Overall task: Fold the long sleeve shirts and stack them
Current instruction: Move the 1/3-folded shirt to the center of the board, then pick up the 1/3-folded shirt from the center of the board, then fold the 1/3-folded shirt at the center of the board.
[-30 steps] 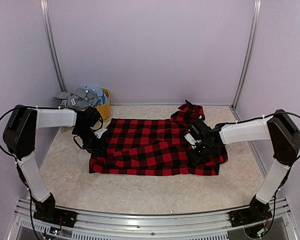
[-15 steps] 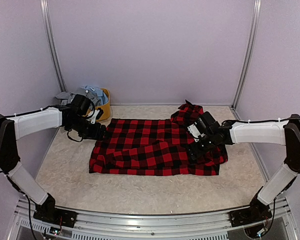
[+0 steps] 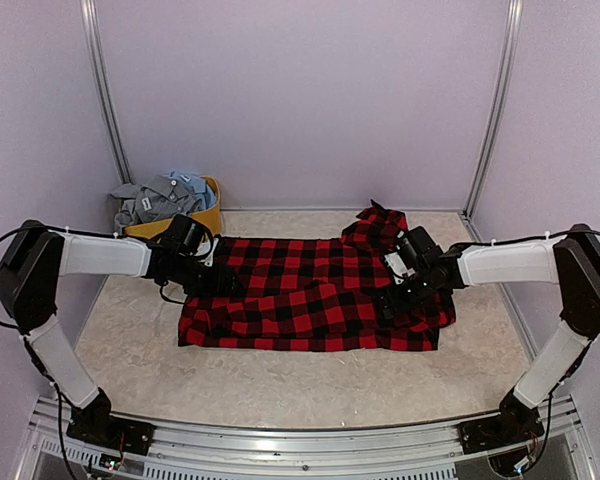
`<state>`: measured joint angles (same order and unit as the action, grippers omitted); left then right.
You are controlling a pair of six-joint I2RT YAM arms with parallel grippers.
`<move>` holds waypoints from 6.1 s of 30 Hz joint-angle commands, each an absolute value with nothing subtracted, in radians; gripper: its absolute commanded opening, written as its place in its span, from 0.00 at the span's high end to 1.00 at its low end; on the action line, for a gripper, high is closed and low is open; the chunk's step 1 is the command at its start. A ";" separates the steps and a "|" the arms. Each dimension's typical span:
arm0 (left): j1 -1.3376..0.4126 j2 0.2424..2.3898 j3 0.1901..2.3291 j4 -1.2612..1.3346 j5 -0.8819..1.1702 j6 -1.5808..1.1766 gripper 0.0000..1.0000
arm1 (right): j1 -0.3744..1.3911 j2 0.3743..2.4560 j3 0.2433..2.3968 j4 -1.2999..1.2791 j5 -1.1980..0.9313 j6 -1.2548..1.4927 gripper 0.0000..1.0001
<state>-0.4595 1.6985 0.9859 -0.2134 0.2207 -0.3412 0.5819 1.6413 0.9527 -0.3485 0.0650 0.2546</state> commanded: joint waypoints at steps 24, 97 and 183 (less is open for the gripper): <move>-0.653 1.571 0.587 -0.158 0.041 -0.613 0.26 | 0.622 1.391 0.570 -0.407 -0.116 0.621 0.18; -0.275 1.991 1.097 0.045 0.272 -0.308 0.34 | 0.258 2.376 1.924 -0.297 0.053 0.378 0.22; -0.385 1.506 0.938 -0.043 0.105 -0.299 1.00 | 0.364 1.735 1.415 -0.287 0.114 0.161 1.00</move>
